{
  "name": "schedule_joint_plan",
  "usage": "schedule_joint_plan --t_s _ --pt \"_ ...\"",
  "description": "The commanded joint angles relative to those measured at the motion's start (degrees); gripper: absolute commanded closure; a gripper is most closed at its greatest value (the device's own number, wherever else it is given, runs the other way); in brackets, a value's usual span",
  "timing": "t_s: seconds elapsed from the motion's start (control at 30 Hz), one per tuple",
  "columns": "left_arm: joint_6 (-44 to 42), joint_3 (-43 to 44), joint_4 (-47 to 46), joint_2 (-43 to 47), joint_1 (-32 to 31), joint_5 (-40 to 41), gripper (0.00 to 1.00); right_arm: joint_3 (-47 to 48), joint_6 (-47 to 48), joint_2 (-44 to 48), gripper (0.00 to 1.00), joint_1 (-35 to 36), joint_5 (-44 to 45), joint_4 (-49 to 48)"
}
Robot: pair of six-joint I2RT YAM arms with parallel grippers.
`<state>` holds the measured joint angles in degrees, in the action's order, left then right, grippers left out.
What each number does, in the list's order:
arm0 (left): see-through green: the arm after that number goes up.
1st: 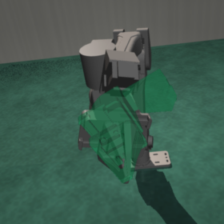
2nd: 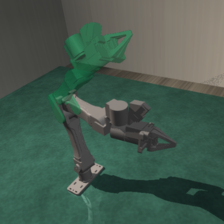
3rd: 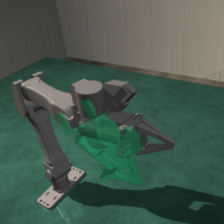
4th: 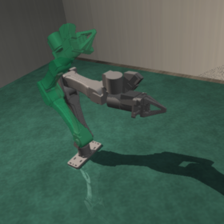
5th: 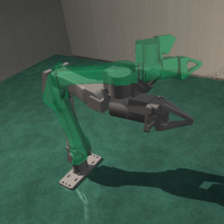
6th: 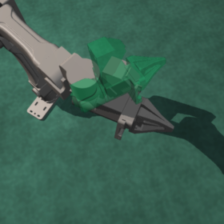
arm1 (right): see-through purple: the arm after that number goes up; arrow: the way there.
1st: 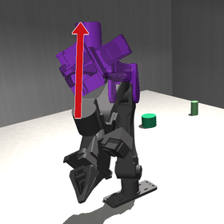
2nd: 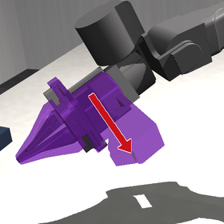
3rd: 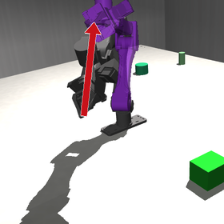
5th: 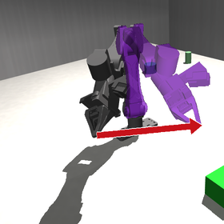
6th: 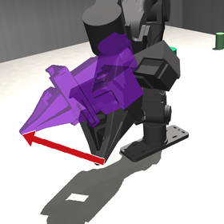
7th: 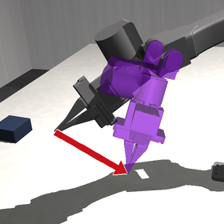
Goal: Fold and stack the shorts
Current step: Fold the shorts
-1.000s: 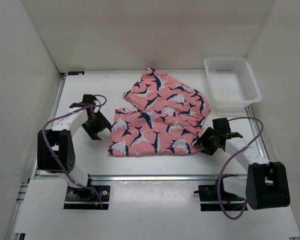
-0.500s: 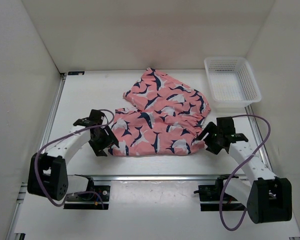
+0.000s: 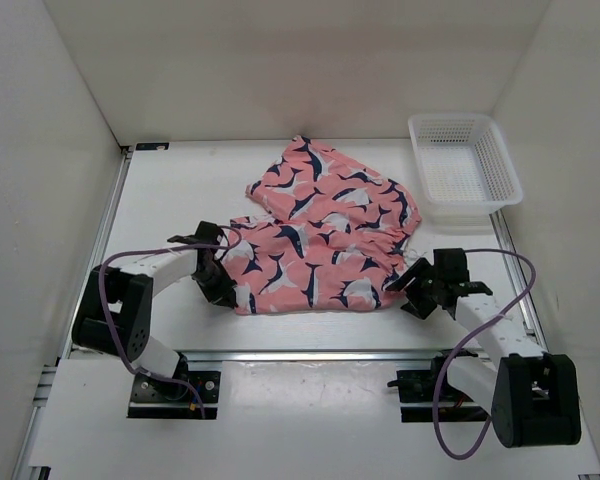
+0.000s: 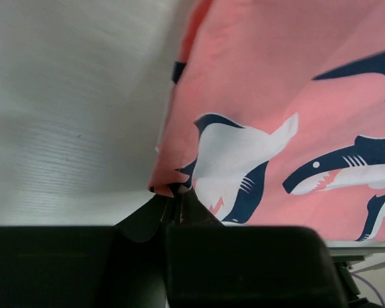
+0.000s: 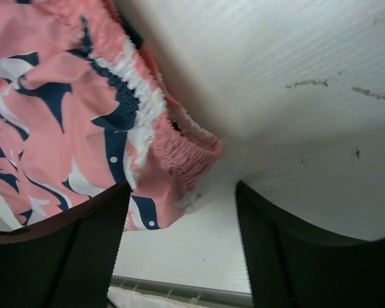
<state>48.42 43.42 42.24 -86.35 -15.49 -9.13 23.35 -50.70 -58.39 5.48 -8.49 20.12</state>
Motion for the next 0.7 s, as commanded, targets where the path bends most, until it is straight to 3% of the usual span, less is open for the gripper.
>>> schedule_joint_plan --t_s 0.0,0.17,0.2,0.23,0.3,0.53,0.67 --pt "-0.3 1.6 -3.6 -0.3 -0.9 1.9 0.9 -1.1 -2.0 -3.0 0.34 -0.2 -1.9 -6.7" --pt "-0.3 2.8 -3.6 0.4 -1.4 0.8 0.9 0.4 1.1 -7.3 0.68 -0.2 1.1 -10.4" --pt "-0.9 3.5 -3.6 0.4 -1.4 0.8 0.9 1.4 1.8 -9.2 0.84 -0.2 1.1 -11.0" --pt "-0.9 4.7 -3.6 1.9 -1.4 0.8 0.9 2.7 1.8 -10.1 0.92 -0.2 1.6 -10.2" --pt "-1.5 6.8 -2.3 3.2 -1.4 0.8 0.9 7.7 3.4 -11.5 1.0 -0.2 1.6 -9.3" --pt "-5.4 28.0 7.7 10.0 1.2 3.4 0.9 30.3 10.5 -9.1 1.0 -0.2 3.7 2.5" --pt "-8.2 48.5 14.2 13.4 2.4 8.1 0.9 46.3 15.4 -7.0 1.0 -0.2 2.4 11.8"
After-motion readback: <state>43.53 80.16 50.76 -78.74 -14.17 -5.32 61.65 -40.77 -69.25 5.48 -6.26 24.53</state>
